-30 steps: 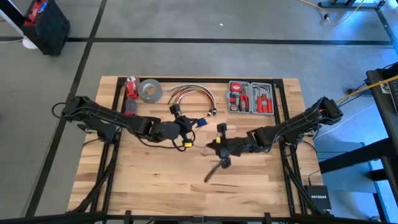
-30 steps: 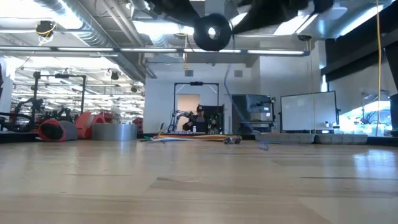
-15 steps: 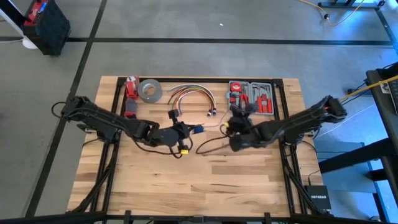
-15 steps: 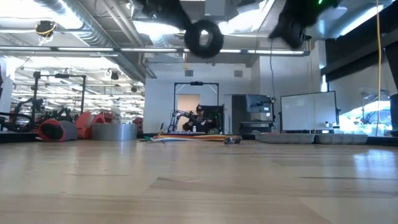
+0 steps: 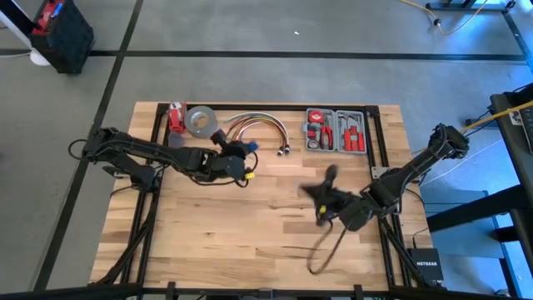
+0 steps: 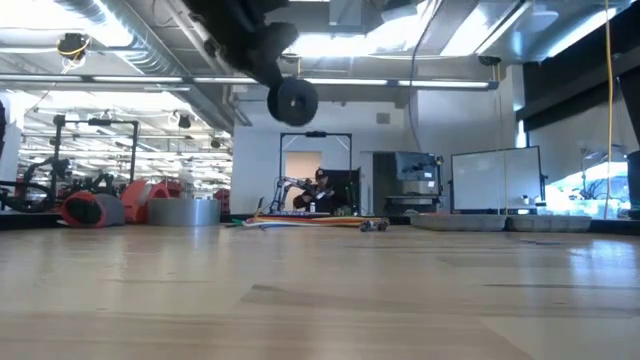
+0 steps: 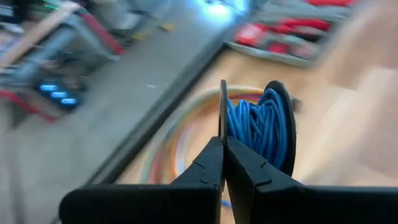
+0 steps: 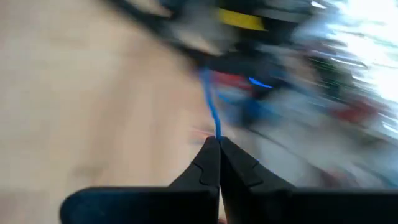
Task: Coil cords
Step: Uncoil the blue wire from the black spool
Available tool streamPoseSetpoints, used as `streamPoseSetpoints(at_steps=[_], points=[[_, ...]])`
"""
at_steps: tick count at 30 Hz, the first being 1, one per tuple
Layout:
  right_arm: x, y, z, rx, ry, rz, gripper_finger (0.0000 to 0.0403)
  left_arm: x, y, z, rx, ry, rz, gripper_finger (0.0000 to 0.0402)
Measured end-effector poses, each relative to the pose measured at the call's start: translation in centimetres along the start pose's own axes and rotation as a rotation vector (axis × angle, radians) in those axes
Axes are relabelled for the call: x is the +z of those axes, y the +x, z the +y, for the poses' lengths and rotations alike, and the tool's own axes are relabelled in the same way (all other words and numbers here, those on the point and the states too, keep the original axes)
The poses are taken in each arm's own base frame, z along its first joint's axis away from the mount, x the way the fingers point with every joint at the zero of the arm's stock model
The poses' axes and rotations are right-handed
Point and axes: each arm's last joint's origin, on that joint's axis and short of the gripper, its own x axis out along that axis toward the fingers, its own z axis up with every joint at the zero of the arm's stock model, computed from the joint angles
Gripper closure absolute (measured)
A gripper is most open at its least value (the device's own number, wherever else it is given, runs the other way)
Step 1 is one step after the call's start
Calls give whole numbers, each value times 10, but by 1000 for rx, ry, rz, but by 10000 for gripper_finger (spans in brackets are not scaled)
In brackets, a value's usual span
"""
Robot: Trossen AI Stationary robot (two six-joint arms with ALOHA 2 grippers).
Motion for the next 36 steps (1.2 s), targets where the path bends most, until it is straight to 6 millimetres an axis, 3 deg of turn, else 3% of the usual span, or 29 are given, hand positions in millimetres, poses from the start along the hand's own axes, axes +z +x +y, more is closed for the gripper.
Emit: streamPoseSetpoints(at_steps=[4, 9, 13, 17, 21, 25, 29, 36], points=[[-3, 15, 9, 317, -10, -34, 401, 5, -3, 0, 115, -11, -70, 400], [-20, 47, 13, 418, 14, 101, 402, 13, -16, -10, 82, 7, -152, 400], [-49, 70, 8, 374, 31, 360, 402, 18, -30, -21, 33, 41, -218, 400], [-77, 78, -12, 145, 68, 606, 402, 19, -45, -29, -9, 95, -261, 400], [-92, 68, -38, -259, 70, 698, 402, 13, -53, -35, -52, 189, -256, 400], [-78, 46, -46, -537, 84, 512, 402, 8, -50, -35, -94, 273, -221, 400], [-49, 16, -38, -655, 104, 268, 402, 2, -38, -27, -62, 269, -138, 400], [-10, -22, -21, -581, 115, 93, 402, -11, -18, -9, 18, 202, 8, 400]])
